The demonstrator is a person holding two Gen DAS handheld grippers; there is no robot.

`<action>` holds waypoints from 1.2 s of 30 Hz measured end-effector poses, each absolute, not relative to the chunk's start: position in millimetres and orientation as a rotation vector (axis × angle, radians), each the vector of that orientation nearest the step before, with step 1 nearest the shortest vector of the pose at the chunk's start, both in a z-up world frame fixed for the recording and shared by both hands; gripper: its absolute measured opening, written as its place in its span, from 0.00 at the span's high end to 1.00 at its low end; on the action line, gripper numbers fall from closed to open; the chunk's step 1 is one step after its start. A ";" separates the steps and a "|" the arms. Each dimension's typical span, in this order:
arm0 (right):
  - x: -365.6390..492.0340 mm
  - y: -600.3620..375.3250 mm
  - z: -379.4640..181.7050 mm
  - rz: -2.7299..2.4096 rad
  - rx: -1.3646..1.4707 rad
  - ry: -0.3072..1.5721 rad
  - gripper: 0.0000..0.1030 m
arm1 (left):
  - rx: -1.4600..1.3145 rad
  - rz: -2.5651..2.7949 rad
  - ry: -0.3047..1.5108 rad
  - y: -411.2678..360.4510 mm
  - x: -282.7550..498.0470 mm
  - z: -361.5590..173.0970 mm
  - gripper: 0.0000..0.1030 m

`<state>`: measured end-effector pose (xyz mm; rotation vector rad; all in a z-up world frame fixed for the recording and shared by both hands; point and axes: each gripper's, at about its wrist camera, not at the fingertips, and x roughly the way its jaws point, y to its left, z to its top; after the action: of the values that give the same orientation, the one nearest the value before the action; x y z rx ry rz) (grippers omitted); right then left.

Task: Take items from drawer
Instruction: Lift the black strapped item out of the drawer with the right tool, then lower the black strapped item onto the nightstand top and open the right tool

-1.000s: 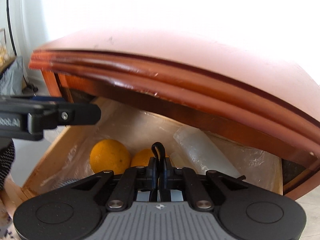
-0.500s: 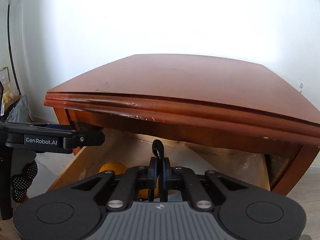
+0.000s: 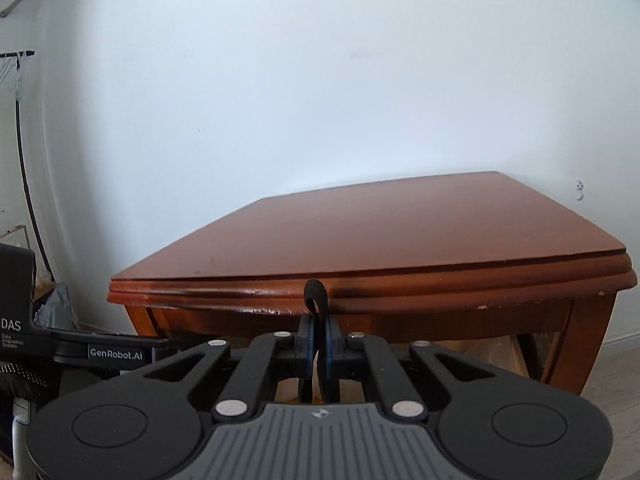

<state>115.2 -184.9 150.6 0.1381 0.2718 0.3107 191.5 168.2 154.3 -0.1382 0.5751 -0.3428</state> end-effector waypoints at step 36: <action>236.9 -178.9 210.9 0.241 0.139 0.234 0.94 | -0.148 -0.334 0.556 129.0 191.1 134.8 0.00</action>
<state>236.9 -178.9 210.9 0.1393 0.2336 0.2414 191.1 129.0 134.8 -0.1482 0.5556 -0.3337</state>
